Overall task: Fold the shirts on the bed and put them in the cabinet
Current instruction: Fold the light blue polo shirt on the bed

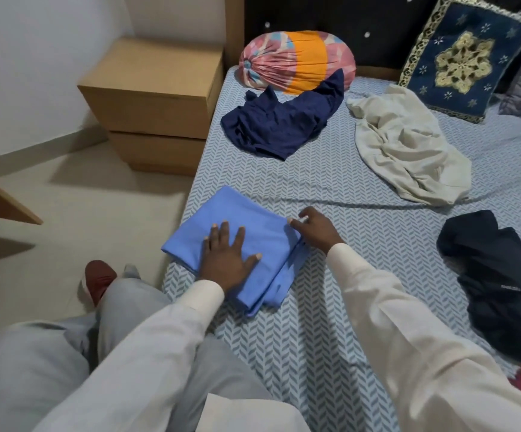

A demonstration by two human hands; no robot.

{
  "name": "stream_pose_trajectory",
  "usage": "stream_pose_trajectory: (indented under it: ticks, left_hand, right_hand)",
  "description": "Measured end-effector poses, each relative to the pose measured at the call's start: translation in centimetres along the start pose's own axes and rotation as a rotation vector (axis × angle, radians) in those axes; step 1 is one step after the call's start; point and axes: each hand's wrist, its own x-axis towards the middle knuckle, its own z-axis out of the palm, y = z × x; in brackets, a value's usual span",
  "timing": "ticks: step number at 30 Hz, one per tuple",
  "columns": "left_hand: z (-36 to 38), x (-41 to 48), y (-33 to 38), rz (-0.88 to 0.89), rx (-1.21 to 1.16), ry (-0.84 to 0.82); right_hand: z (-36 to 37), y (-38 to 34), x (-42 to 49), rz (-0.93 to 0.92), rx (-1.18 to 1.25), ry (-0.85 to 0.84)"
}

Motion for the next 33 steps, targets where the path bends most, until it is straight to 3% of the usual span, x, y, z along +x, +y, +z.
stream_pose_trajectory:
  ticks: [4, 10, 16, 20, 22, 26, 29, 33]
  left_hand:
    - [0.3, -4.0, 3.6, 0.092, 0.125, 0.154]
    - [0.2, -6.5, 3.7, 0.126, 0.156, 0.065]
    - [0.7, -7.4, 4.1, 0.164, 0.102, 0.047]
    - [1.8, -7.7, 4.4, 0.222, 0.218, -0.063]
    - [1.9, -7.6, 4.3, 0.227, 0.286, -0.059]
    - [2.4, -8.3, 4.2, 0.186, 0.318, -0.035]
    - [2.6, -8.4, 4.4, 0.136, 0.324, -0.013]
    - [2.2, -7.6, 4.6, 0.170, 0.359, 0.085]
  right_hand:
    - [-0.8, 1.4, 0.3, 0.039, 0.001, 0.021]
    - [-2.1, 1.0, 0.5, -0.027, -0.120, -0.104]
    - [-2.9, 1.4, 0.7, -0.030, 0.161, -0.068]
    - [-1.8, 3.0, 0.5, -0.056, 0.007, -0.042]
    - [-1.5, 3.6, 0.5, -0.193, -0.030, 0.008]
    - [-1.4, 4.6, 0.5, -0.431, -0.256, -0.152]
    - [-1.0, 5.1, 0.3, -0.431, -0.382, -0.135]
    - [-0.8, 4.9, 0.7, -0.426, -0.349, -0.109]
